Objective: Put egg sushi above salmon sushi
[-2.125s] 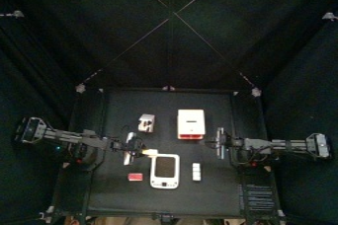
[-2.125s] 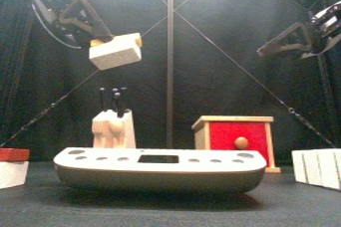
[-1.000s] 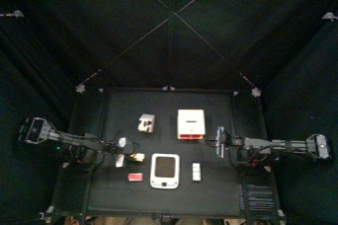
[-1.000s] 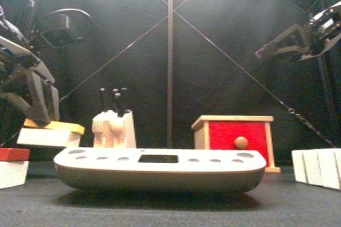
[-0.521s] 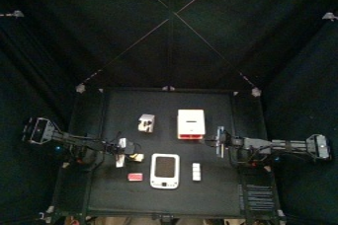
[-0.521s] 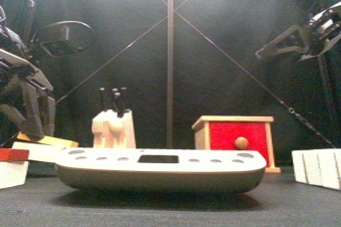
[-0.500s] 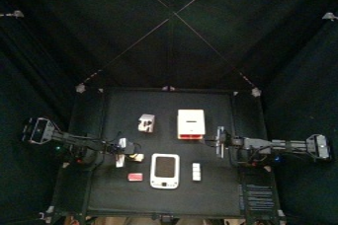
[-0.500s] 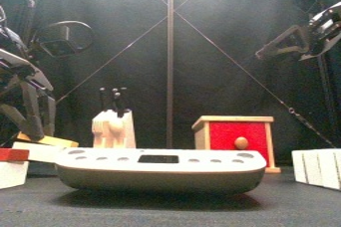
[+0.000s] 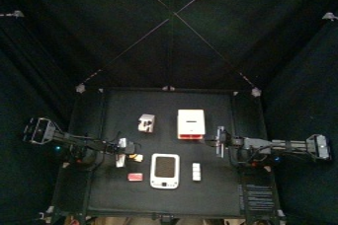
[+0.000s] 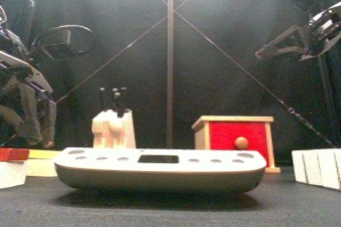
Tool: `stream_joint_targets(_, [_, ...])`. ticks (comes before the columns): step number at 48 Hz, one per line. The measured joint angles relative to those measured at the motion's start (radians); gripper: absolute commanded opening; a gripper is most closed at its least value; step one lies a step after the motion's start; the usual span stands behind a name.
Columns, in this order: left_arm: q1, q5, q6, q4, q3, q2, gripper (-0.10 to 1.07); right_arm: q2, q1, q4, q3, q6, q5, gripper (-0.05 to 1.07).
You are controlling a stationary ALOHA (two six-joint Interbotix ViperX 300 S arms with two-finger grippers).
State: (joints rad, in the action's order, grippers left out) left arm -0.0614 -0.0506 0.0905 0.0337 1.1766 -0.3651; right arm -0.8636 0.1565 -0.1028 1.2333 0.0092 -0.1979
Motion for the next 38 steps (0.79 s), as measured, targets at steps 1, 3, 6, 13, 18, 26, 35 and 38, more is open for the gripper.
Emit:
stream_joint_targets(1, [0.0,0.0,0.0,-0.002,0.0,0.0,0.78,0.0,0.0,0.0,0.0,0.0,0.0,0.01])
stream_joint_targets(3, [0.0,0.0,-0.002,-0.006,0.0,0.0,0.78,0.0,0.0,0.0,0.0,0.0,0.0,0.01])
stream_joint_targets(6, [0.0,0.002,0.0,-0.008,0.0,0.0,0.78,0.0,0.002,0.0,0.0,0.0,0.0,0.01])
stream_joint_targets(13, [0.0,0.002,0.0,-0.008,-0.008,0.0,0.78,0.0,0.002,0.0,0.0,0.0,0.0,0.01])
stream_joint_targets(18, [0.0,0.002,0.0,-0.008,-0.011,0.0,0.78,0.0,0.002,-0.002,0.0,-0.002,0.0,0.01])
stream_joint_targets(26, [0.0,0.002,-0.002,-0.006,-0.012,0.002,0.78,0.0,0.002,0.0,0.0,0.0,0.0,0.01])
stream_joint_targets(35, [0.0,0.002,-0.002,-0.008,-0.015,0.002,0.78,0.0,0.002,-0.002,0.0,0.0,-0.002,0.01])
stream_joint_targets(38, [0.0,0.0,-0.002,-0.008,-0.015,0.0,0.78,0.0,0.002,-0.002,0.0,0.0,0.0,0.01])
